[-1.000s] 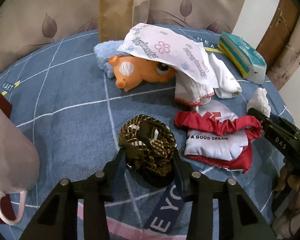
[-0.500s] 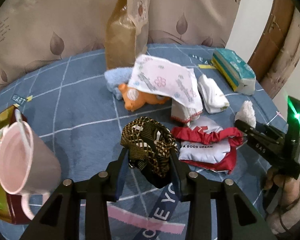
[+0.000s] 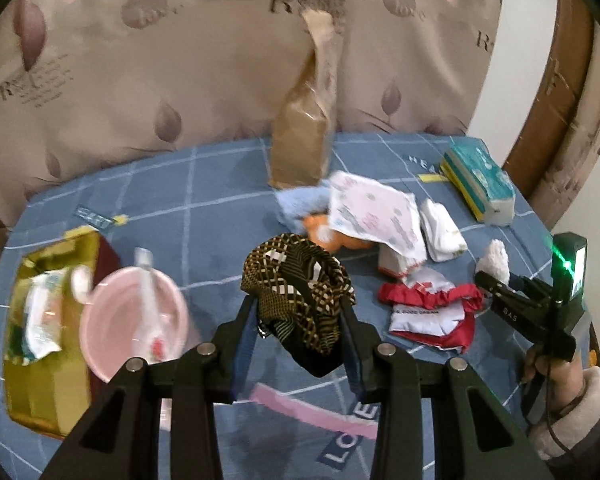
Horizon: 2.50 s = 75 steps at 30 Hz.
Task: Organize soft objects
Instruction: 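Carry the brown cloth to the tin tray and lower it with the left tool, then open the left tool and withdraw it from the tray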
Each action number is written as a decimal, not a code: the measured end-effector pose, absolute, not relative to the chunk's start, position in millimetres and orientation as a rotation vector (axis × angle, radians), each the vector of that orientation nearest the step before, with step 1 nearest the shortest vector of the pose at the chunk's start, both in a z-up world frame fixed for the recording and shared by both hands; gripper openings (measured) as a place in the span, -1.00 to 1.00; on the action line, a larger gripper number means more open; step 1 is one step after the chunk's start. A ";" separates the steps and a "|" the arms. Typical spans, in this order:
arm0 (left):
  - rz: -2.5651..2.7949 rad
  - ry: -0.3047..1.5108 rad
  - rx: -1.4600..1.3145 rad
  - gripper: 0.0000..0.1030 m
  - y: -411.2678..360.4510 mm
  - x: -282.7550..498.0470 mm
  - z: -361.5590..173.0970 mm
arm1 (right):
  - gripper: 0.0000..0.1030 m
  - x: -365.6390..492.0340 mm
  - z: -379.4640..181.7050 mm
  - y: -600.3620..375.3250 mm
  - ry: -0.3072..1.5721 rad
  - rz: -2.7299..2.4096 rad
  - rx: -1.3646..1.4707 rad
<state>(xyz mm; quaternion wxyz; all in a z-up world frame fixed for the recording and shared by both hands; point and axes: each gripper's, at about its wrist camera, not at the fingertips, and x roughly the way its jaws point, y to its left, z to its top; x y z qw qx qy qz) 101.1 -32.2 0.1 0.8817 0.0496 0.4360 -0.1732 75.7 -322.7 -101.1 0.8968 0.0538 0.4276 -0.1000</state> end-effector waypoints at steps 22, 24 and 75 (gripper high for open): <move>0.035 0.854 0.057 -0.25 155.2 137.6 32.2 | -0.29 76.9 -100.9 -321.9 0.890 -0.211 0.100; 0.064 0.863 0.052 -0.25 164.5 142.6 28.3 | -0.29 76.7 -101.0 -322.1 0.891 -0.212 0.097; 0.170 0.971 -0.002 0.13 235.8 195.5 -6.8 | -0.27 77.3 -101.7 -319.7 0.903 -0.228 0.057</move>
